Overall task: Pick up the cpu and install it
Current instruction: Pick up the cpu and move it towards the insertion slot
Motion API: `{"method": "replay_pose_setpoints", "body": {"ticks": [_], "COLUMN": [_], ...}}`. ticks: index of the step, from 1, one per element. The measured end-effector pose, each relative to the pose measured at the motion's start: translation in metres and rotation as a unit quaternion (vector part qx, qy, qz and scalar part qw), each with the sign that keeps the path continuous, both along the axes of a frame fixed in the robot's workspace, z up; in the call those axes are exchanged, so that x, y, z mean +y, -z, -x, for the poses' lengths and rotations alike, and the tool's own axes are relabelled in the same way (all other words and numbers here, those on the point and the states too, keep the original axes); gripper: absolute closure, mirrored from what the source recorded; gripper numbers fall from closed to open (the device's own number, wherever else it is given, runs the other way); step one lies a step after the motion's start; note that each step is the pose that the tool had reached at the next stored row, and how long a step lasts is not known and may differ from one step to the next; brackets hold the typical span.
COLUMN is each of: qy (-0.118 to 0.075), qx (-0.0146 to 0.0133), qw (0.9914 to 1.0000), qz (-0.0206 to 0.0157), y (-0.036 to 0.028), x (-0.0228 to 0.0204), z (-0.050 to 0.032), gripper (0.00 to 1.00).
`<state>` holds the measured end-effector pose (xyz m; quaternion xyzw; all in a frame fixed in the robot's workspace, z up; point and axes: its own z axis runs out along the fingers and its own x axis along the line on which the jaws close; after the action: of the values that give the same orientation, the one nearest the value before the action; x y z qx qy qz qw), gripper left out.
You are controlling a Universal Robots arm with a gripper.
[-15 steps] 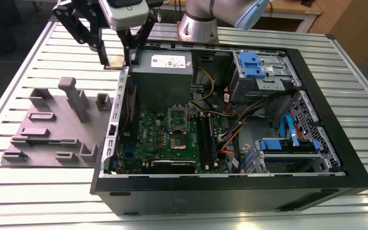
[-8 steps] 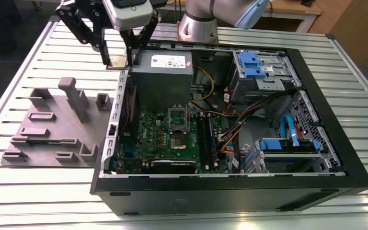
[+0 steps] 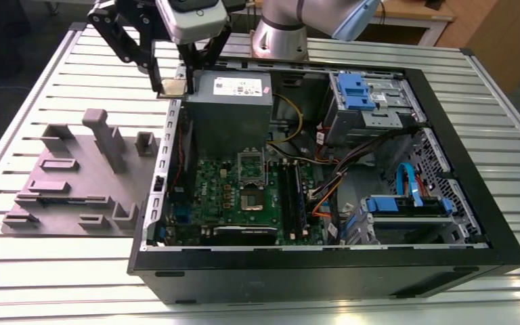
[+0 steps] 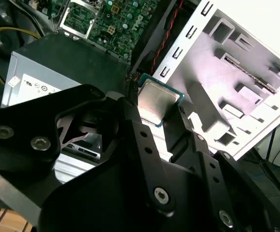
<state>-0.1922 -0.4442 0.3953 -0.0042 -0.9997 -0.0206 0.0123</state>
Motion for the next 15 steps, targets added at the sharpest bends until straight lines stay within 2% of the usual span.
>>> {"method": "replay_pose_setpoints", "body": {"ticks": [2,8,15], "qy": [0.000,0.000,0.000], "qx": [0.0000,0.0000,0.0001], "qw": [1.00000,1.00000,1.00000], "qz": [0.0000,0.0000,0.0000], "y": [0.0001,0.0004,0.0004], "x": [-0.0015,-0.0103,-0.0108], "z": [-0.0009,-0.0029,-0.0111], "gripper": [0.55,0.55,0.55]}}
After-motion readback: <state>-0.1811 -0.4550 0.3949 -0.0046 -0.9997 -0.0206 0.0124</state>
